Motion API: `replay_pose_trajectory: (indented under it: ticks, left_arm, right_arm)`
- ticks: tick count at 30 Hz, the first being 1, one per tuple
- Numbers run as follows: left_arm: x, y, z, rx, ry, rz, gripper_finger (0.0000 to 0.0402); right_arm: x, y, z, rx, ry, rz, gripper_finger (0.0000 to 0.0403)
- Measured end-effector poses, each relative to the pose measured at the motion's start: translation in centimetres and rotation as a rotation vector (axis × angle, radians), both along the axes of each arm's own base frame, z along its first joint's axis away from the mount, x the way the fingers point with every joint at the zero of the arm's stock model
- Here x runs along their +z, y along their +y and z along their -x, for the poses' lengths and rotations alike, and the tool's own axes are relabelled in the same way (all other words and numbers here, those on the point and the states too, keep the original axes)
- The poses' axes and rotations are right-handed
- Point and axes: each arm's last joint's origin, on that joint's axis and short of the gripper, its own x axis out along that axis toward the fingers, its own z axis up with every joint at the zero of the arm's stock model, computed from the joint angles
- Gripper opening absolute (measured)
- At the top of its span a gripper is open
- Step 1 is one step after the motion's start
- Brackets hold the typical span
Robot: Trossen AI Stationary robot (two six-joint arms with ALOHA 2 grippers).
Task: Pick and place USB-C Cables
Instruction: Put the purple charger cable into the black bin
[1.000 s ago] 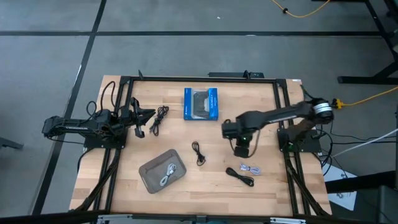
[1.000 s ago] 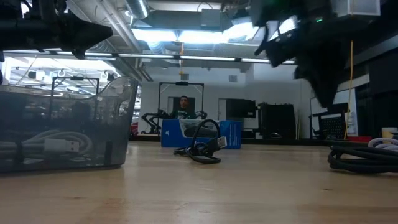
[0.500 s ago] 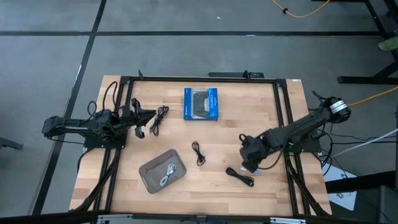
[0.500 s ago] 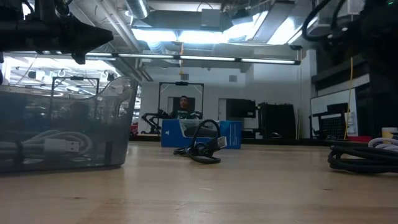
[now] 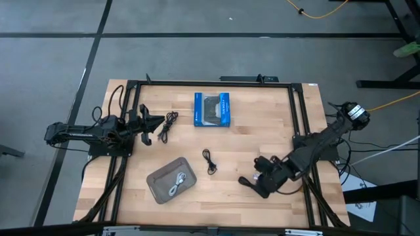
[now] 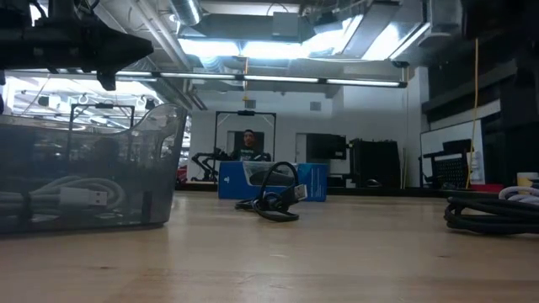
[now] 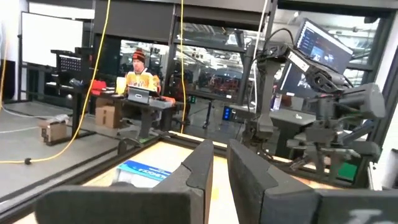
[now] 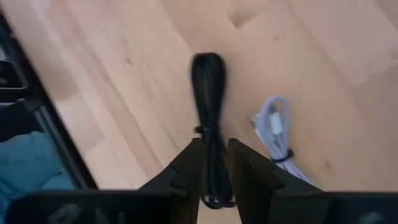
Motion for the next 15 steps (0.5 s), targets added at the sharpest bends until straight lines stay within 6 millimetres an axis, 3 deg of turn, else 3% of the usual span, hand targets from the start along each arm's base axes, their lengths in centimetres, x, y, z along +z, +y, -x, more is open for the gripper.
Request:
replay_pose_trajectory:
  ticks: [8,15]
  left_arm:
    - [-0.1,-1.2,-0.2,-0.397,0.014,-0.06,0.0041]
    - [-2.0,-1.5,-0.8,-0.441,0.217,-0.026,0.0041]
  right_arm:
    - [0.3,1.3,0.7,-0.003,-0.148,0.11,0.008]
    - [0.4,1.9,1.3,-0.029,-0.195,0.135,0.008]
